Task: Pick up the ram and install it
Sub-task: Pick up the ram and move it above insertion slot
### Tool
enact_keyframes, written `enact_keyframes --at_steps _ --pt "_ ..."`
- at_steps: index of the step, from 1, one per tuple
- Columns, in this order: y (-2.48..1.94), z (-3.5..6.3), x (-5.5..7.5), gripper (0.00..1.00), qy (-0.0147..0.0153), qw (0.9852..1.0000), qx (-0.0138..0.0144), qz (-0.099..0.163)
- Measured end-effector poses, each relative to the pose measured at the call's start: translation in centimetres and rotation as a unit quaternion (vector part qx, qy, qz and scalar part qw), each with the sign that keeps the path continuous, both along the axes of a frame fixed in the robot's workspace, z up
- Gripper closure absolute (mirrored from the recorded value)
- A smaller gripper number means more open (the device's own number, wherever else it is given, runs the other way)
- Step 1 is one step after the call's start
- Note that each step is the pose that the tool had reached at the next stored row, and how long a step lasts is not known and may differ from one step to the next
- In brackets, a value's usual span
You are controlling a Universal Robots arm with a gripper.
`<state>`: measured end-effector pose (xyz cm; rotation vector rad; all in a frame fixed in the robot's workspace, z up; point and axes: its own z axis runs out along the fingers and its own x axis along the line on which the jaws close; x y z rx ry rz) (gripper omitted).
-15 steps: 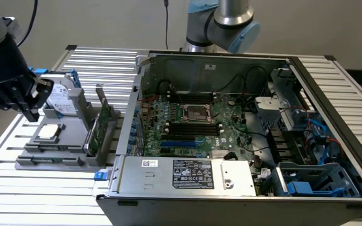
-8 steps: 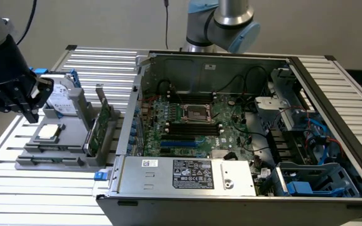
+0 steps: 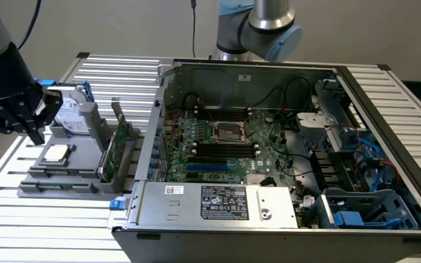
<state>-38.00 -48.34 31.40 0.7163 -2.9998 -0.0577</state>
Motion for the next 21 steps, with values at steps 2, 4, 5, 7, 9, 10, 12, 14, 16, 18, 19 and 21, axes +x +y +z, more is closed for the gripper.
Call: enact_keyframes --at_steps 2,4,5,7,9,10,12,14,16,18,19,21 --pt "0.00 -0.05 0.00 0.89 0.0000 0.9998 0.0000 0.019" --pt "0.00 -0.11 0.00 0.89 0.0000 0.9993 0.0000 0.036" --pt "0.00 -0.14 0.00 0.89 0.0000 0.9990 0.0000 0.045" --pt "0.00 -0.19 0.00 0.89 0.0000 0.9979 0.0000 0.064" --pt "0.00 -0.25 0.00 0.89 0.0000 0.9966 0.0000 0.082" --pt "0.00 -0.28 0.00 0.89 0.0000 0.9958 0.0000 0.091" --pt "0.00 -0.34 0.00 0.89 0.0000 0.9940 0.0000 0.109" --pt "0.00 -0.40 0.00 0.89 0.0000 0.9918 0.0000 0.127" --pt "0.00 -0.46 0.00 0.89 0.0000 0.9894 0.0000 0.145" --pt "0.00 -0.53 0.00 0.89 0.0000 0.9866 0.0000 0.163" --pt "0.00 -0.57 0.00 0.89 0.0000 0.9851 0.0000 0.172" --pt "0.00 -0.64 0.00 0.89 0.0000 0.9818 0.0000 0.190"
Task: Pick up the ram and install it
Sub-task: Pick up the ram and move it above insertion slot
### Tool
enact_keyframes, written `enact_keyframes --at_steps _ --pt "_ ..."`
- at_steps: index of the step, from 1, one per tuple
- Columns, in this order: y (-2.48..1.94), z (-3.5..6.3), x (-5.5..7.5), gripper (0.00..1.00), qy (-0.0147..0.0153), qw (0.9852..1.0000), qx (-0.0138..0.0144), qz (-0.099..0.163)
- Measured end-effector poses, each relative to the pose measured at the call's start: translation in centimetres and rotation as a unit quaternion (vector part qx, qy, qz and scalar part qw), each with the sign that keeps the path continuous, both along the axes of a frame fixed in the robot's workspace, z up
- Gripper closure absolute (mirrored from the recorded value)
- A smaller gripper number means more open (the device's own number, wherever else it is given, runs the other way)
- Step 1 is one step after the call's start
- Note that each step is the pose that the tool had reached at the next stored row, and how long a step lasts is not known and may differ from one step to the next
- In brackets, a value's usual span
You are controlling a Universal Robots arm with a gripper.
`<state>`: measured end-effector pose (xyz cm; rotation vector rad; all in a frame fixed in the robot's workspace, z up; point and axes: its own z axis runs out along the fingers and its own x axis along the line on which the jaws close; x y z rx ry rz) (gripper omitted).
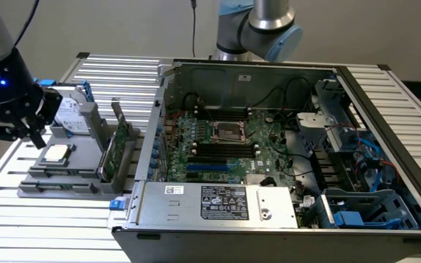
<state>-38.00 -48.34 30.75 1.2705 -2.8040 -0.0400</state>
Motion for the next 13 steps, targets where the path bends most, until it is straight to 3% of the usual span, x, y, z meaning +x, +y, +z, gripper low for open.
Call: enact_keyframes --at_steps 6,10,13 --pt "0.00 -0.29 0.00 0.89 -0.0001 0.9985 0.0000 0.055" --pt "0.00 -0.52 0.00 0.89 -0.0002 0.9959 0.0000 0.091" --pt "0.00 -0.72 0.00 0.89 -0.0004 0.9929 0.0000 0.119"
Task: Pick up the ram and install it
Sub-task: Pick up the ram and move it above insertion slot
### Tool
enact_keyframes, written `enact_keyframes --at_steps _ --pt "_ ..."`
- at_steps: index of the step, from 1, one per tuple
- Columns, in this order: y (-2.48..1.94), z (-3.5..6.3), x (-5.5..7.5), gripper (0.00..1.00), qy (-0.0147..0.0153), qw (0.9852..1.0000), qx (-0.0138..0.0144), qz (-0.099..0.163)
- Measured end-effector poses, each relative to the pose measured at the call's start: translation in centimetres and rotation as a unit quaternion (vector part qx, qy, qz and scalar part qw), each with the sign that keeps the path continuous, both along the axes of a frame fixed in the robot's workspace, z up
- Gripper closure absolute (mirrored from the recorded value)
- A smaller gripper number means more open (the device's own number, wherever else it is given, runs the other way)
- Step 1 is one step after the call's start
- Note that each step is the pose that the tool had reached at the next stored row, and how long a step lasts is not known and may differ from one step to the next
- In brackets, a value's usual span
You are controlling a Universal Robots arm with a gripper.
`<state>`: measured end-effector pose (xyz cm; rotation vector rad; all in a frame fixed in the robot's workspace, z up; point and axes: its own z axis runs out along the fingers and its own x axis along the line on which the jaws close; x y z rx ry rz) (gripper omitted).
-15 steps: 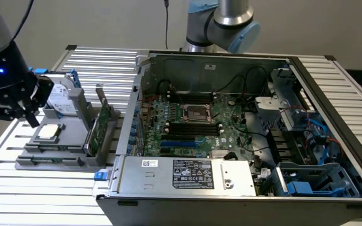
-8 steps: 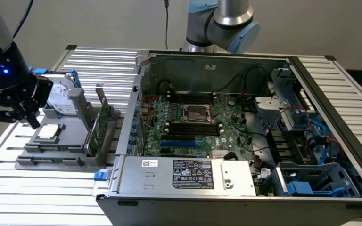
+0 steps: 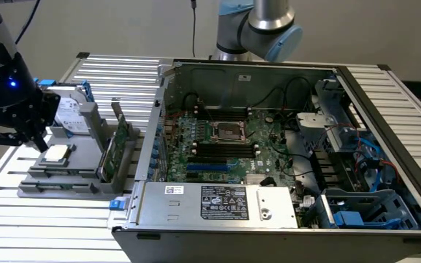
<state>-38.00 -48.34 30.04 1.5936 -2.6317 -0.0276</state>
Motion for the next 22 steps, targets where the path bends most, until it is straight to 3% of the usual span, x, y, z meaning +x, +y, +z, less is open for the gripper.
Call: enact_keyframes --at_steps 6,11,15,18,22 --pt "0.00 -0.36 0.0 0.89 -0.0003 0.9985 0.0000 0.054" --pt "0.00 -0.62 0.0 0.89 -0.0020 0.9950 -0.0002 0.100" --pt "0.00 -0.80 0.0 0.89 -0.0096 0.9908 -0.0009 0.135" --pt "0.00 -0.97 0.0 0.89 -0.0149 0.9866 -0.0012 0.163" --pt "0.00 -1.26 0.0 0.89 -0.0178 0.9800 -0.0005 0.198"
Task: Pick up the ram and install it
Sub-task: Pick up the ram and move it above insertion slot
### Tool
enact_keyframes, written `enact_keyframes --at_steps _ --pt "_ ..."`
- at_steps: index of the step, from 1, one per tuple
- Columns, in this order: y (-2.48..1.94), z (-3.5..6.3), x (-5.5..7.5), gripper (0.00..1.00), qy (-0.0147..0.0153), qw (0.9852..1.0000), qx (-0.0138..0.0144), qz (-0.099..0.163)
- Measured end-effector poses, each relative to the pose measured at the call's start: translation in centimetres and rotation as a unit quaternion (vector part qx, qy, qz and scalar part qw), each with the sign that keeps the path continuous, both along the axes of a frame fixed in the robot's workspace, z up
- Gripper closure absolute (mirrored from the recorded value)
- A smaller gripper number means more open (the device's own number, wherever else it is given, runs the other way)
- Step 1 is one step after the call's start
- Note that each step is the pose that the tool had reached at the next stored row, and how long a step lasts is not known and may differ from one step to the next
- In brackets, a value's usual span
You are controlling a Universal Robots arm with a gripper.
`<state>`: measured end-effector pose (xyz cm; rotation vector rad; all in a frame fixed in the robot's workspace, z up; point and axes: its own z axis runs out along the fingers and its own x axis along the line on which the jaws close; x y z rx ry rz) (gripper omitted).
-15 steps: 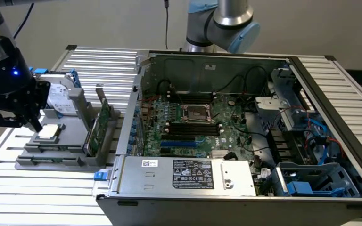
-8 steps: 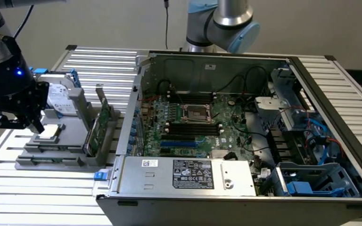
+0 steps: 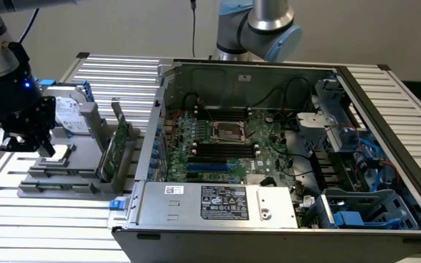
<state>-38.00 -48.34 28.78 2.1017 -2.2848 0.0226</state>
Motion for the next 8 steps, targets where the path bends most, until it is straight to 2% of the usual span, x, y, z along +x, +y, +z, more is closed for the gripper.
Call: enact_keyframes --at_steps 2,7,8 --pt "0.00 -0.14 -0.01 0.89 -0.0004 0.9998 0.0016 0.018" --pt "-0.01 -0.33 -0.11 0.89 -0.0014 0.9987 0.0117 0.051" --pt "-0.04 -0.33 -0.25 0.89 -0.0018 0.9986 0.0122 0.052"
